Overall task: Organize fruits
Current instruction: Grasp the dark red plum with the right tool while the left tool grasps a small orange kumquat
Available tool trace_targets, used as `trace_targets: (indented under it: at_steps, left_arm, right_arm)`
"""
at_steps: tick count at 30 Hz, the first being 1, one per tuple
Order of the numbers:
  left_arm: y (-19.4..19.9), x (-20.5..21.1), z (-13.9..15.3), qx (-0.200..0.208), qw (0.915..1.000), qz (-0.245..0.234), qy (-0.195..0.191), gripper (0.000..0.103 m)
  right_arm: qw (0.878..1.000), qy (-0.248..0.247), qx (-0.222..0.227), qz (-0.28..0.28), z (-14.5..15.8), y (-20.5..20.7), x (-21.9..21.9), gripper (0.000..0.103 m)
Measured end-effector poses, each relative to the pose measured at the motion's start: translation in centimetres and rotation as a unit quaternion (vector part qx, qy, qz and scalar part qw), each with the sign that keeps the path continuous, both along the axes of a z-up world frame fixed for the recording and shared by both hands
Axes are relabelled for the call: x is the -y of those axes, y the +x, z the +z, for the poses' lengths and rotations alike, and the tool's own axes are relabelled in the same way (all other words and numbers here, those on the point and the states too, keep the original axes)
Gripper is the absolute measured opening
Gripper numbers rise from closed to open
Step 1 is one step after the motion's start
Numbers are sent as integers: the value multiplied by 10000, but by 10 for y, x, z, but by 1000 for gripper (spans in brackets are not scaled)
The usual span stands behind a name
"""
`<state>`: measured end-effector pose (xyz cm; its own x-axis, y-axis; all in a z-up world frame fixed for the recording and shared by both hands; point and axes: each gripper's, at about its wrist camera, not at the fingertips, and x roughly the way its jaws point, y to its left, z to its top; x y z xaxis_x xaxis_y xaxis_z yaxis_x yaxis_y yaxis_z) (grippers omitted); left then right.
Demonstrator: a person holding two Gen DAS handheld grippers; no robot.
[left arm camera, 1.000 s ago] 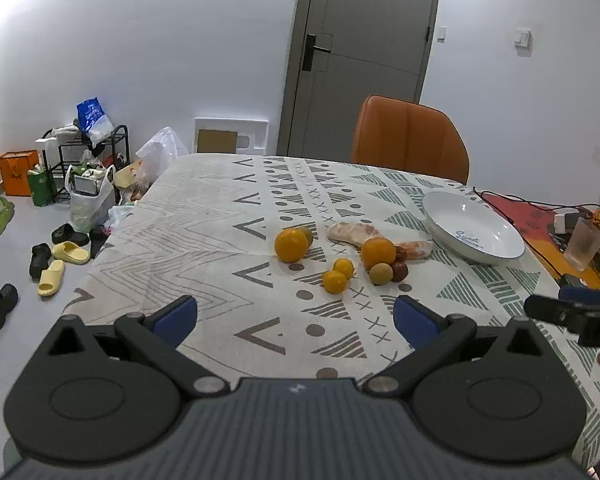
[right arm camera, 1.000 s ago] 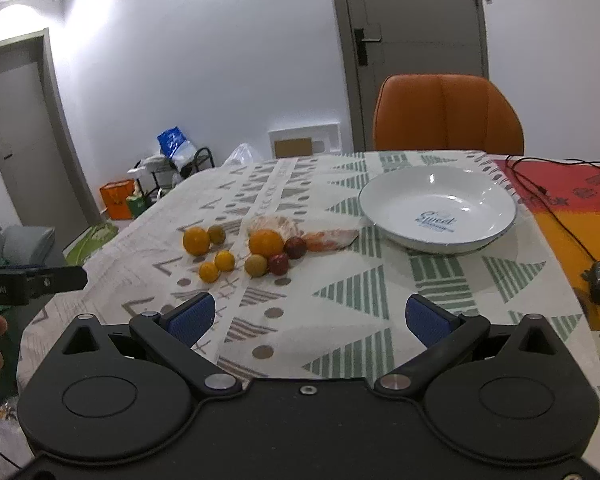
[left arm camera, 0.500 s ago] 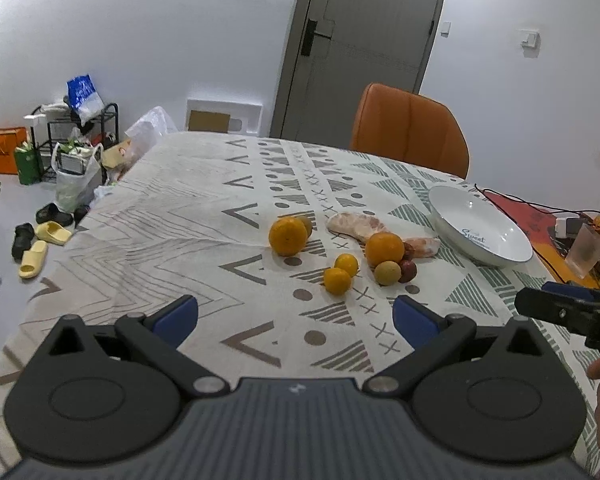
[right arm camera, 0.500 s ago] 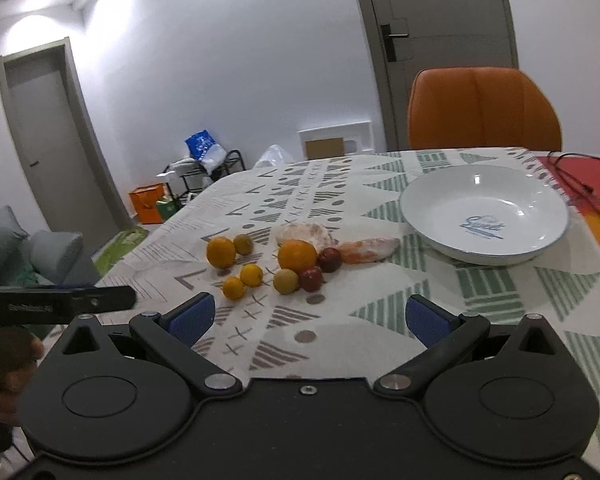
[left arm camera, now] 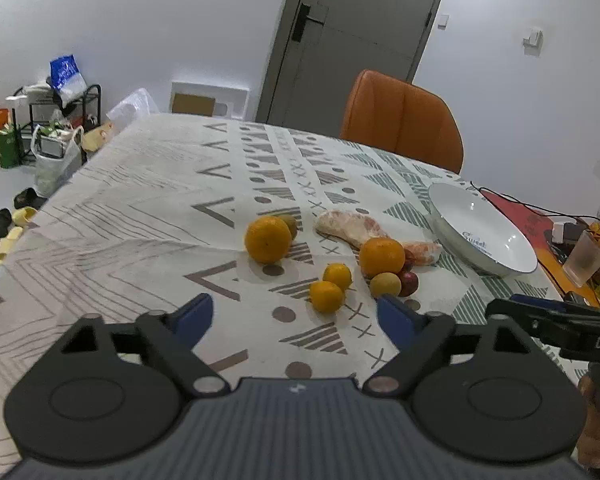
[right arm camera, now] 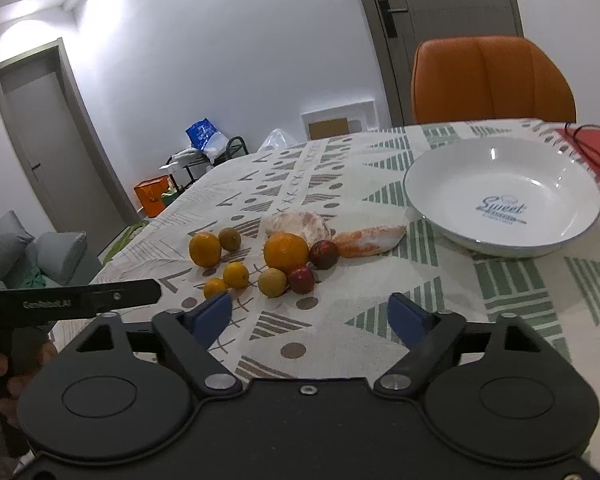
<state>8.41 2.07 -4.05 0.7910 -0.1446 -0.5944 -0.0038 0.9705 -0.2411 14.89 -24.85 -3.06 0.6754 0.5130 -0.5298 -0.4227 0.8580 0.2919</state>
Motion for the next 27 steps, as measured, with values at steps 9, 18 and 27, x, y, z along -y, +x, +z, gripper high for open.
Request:
trace_targets:
  at_steps: [9, 18, 27]
  left_arm:
    - [27, 7, -13, -179, 9997, -86, -155, 64]
    - [46, 17, -23, -311, 9991, -225, -188, 55]
    - [58, 21, -28, -375, 9989, -260, -122, 23]
  right_arm:
    - [9997, -103, -130, 186, -7, 24, -12, 65]
    - [9989, -50, -326, 341, -17, 44, -22, 48]
    - [9983, -6, -475, 337, -24, 59, -28, 42]
